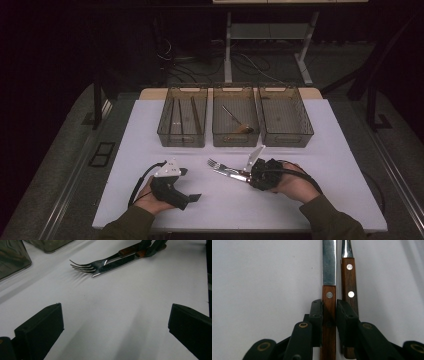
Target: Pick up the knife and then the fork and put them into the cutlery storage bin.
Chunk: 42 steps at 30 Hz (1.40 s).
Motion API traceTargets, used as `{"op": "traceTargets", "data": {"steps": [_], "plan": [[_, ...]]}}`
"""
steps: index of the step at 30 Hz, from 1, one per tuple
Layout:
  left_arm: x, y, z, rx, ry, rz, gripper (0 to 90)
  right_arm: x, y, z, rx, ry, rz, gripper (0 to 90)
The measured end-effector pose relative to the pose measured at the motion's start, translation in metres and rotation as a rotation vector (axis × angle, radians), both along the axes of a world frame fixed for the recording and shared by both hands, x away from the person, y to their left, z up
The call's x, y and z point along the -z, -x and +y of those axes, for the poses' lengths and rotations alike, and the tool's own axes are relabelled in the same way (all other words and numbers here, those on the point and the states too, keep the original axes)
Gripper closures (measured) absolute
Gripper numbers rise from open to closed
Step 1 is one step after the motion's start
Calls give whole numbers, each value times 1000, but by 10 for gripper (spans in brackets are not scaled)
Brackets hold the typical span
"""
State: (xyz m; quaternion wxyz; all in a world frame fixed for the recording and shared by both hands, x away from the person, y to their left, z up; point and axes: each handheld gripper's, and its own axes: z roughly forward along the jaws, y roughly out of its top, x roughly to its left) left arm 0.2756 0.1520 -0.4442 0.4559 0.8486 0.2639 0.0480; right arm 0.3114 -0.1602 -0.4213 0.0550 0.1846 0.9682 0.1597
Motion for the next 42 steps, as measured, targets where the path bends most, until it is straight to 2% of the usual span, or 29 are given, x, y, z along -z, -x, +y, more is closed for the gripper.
{"op": "traceTargets", "data": {"steps": [3, 8, 14, 19, 29, 35, 42], "plan": [[0, 0, 0, 0, 0, 0, 0, -2, -8, 8, -25, 69, 32, 746], [0, 0, 0, 3, 0, 2, 0, -3, -17, 15, -36, 122, 93, 749], [1, 0, 0, 3, -1, 4, 0, -3, -23, 24, -33, 184, 131, 767], [1, 0, 0, 4, -2, 4, 0, -4, -25, 31, -49, 234, 143, 774], [1, 0, 0, 4, -2, 5, 0, -4, -25, 29, -52, 226, 136, 777], [1, 0, 0, 5, -4, 6, 0, -7, -26, 24, -43, 194, 140, 777], [1, 0, 0, 5, -4, 7, 0, -15, -27, 16, -32, 136, 146, 777]]}}
